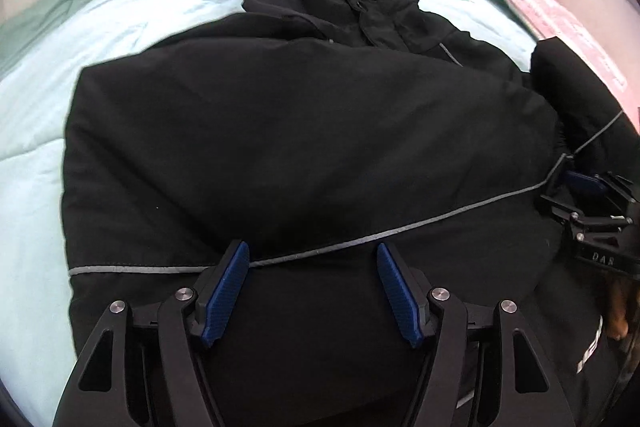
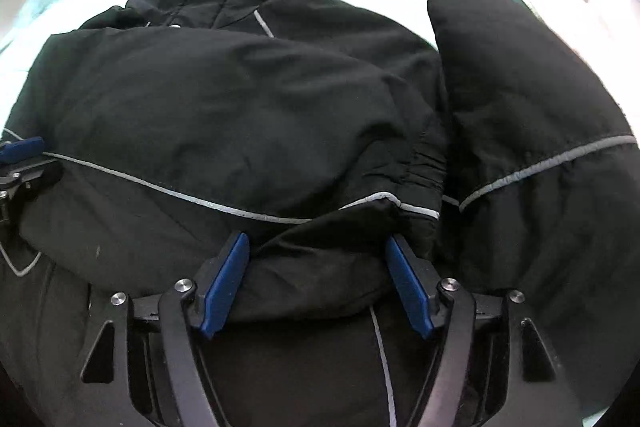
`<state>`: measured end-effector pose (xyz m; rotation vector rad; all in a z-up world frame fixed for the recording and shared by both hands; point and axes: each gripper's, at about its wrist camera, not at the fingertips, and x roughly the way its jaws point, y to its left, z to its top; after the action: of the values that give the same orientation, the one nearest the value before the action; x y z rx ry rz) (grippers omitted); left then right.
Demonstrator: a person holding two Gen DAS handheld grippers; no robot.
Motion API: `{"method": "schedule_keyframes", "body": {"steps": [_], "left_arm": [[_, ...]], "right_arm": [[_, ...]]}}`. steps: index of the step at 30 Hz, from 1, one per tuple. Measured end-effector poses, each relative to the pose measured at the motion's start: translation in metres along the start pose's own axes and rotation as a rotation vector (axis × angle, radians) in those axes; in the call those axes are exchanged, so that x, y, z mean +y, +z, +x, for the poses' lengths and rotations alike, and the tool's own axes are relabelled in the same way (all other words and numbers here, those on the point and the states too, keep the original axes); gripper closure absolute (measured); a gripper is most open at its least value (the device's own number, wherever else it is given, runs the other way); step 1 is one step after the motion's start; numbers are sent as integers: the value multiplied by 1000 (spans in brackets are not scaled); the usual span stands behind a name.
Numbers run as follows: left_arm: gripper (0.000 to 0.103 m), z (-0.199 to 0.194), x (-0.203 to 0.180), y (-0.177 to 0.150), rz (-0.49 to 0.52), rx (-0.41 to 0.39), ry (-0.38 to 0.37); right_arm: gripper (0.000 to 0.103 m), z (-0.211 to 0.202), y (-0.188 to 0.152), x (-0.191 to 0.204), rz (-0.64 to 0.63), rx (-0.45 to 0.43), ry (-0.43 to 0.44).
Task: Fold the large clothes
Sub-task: 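Grasp the other sleeve cuff with the right gripper and lift it, then fold the held sleeve across the jacket body with the right gripper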
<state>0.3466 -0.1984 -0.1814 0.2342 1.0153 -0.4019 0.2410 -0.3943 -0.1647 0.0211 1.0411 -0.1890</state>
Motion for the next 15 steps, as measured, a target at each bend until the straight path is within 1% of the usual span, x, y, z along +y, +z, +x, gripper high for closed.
{"method": "schedule_keyframes", "body": {"steps": [2,3,4,5,7,10,12,13,15], "left_arm": [[35,-7,-5,2,-2,-9,38],[35,-13,-12,2,11,-20,59],[35,-20,-19,0,25,-30,61],[35,-30,-28,-2,43,-49,37],[35,-48,-45,-5,61,-86,-1],[35,-69,-87,-1,113,-138,-72],[35,-76,-125,8,149,-165,-149],[35,-83,-138,7,163,-173,-180],[35,-81,-170,16,187,-186,-221]], "right_arm": [[30,-1,6,7,-31,-22,1],[32,-13,1,6,-34,-36,26],[33,-25,-4,3,-31,-54,59],[33,-42,-11,0,-27,-85,102],[33,-74,-27,-13,-29,-145,139],[33,-109,-46,-43,-30,-205,82],[33,-123,-51,-64,-4,-232,58],[33,-125,-51,-81,17,-238,45],[33,-130,-52,-124,78,-237,-16]]}}
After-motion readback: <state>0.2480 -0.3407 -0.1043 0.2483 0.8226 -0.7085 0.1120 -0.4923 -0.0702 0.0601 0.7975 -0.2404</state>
